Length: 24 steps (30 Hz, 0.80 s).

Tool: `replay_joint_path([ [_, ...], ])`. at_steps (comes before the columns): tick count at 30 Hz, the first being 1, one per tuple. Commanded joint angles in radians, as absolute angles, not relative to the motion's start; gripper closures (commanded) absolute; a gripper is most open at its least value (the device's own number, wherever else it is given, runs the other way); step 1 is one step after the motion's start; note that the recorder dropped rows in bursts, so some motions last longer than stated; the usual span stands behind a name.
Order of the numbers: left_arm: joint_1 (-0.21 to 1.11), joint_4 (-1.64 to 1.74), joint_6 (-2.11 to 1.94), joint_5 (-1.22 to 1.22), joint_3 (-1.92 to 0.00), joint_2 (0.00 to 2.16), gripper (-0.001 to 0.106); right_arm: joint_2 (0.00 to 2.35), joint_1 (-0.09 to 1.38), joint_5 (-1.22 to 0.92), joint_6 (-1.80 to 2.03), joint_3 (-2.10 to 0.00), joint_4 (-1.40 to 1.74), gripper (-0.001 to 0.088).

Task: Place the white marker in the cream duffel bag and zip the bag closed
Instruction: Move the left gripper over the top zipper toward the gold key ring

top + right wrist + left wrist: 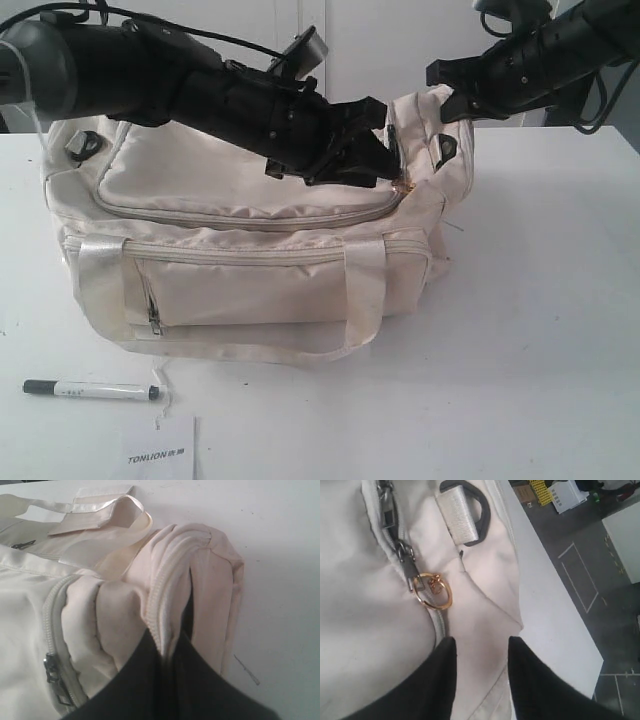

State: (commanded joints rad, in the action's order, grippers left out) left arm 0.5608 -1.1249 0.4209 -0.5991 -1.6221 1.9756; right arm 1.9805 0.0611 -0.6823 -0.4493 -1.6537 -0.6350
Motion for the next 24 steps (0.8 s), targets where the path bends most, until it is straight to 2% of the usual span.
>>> replay_joint_path([
  [2,0.561,-1.129,0.423,-0.588,-1.648,1.994,0.061,1.981,0.061,-0.682,-0.449,-1.654,-0.635,0.0868],
  [4,0.561,-1.133,0.421,-0.574,-1.669,2.009,0.047,1.981,0.061,-0.682,-0.449,-1.654,-0.635,0.0868],
  [6,0.561,-1.152,0.415,-0.569,-1.680,2.020,0.040,1.981,0.061,-0.682,-0.449,-1.654,-0.635,0.0868],
  [24,0.583,-1.170,0.312,-0.482,-1.705,2.072,0.042,1.981,0.061,-0.680,-0.449,-1.654,-0.635,0.0868],
])
